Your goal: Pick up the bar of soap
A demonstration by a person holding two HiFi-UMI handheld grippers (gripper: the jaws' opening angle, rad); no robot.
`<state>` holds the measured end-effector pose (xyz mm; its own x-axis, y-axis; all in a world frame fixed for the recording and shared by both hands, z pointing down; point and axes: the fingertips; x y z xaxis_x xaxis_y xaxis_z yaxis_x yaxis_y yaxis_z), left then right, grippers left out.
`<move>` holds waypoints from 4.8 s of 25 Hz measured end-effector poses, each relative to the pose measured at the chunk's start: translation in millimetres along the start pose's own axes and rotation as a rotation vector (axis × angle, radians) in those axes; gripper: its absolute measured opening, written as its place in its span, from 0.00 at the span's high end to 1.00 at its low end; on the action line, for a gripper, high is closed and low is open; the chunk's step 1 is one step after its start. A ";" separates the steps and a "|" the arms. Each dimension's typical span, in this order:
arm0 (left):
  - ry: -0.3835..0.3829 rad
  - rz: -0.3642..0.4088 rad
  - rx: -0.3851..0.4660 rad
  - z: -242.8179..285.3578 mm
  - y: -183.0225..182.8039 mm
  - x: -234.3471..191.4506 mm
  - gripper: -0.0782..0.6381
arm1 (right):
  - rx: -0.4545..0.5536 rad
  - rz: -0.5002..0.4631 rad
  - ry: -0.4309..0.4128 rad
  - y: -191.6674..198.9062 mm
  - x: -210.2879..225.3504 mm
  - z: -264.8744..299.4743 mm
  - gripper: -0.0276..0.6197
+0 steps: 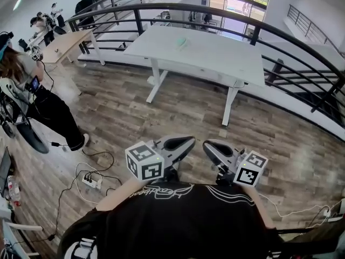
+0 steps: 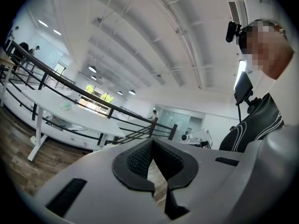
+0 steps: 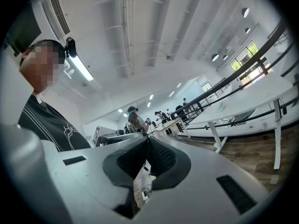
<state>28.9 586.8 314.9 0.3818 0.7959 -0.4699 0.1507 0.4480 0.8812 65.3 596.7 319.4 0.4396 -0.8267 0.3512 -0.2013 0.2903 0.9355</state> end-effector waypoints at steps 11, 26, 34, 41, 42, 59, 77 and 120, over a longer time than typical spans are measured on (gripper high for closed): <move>-0.033 -0.010 -0.005 -5.2 -52.8 -115.6 0.88 | -0.034 0.027 -0.028 -17.2 73.4 108.0 0.93; 0.003 -0.040 -0.012 -7.5 -154.1 -296.8 0.88 | -0.065 0.048 0.012 -57.0 185.8 275.3 0.93; 0.003 -0.039 -0.017 -11.2 -176.3 -364.9 0.88 | -0.088 0.055 0.032 -56.3 225.3 332.1 0.93; -0.025 -0.054 -0.019 -15.5 -177.5 -401.8 0.88 | -0.114 0.075 0.024 -47.2 239.6 358.0 0.93; -0.027 -0.055 -0.017 -16.3 -178.2 -403.1 0.88 | -0.114 0.074 0.022 -48.0 239.5 360.0 0.93; -0.086 -0.019 -0.017 35.0 -205.5 -465.7 0.88 | -0.075 0.051 -0.017 -78.6 329.5 384.2 0.93; -0.207 -0.034 -0.038 196.9 -298.3 -643.9 0.88 | -0.106 0.097 -0.097 -159.1 568.7 445.7 0.93; -0.237 0.026 -0.208 334.0 -308.8 -764.3 0.88 | -0.078 0.151 0.001 -180.3 751.8 440.8 0.93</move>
<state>-4.9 -295.9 419.0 0.5890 0.7020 -0.4004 -0.0425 0.5217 0.8521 46.2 -289.6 397.7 0.4107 -0.7701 0.4881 -0.1969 0.4478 0.8722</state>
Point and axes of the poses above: the fingertips, and each gripper's own axes: z forward along the fingers, x to its right, y out of its underside, and after that the axes turned 6 degrees about -z, right-handed
